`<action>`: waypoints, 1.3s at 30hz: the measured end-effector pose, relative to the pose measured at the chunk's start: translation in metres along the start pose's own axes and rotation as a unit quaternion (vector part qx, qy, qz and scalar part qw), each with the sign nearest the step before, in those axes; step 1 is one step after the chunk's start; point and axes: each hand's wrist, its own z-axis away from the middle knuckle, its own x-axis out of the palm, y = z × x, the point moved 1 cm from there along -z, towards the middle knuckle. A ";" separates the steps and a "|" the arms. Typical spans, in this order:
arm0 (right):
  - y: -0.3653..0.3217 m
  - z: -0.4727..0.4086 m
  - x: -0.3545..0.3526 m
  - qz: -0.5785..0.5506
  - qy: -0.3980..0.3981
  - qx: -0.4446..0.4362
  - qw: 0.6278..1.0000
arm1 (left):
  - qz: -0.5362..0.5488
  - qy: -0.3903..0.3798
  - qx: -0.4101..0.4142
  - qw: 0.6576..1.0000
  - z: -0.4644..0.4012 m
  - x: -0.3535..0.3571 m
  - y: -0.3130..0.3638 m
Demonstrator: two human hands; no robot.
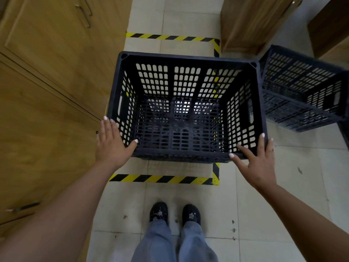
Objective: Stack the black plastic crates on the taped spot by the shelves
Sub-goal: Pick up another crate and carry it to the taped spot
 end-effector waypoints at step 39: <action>-0.018 0.008 -0.010 0.014 -0.100 0.013 0.995 | -0.055 -0.140 0.018 0.988 0.012 -0.018 -0.006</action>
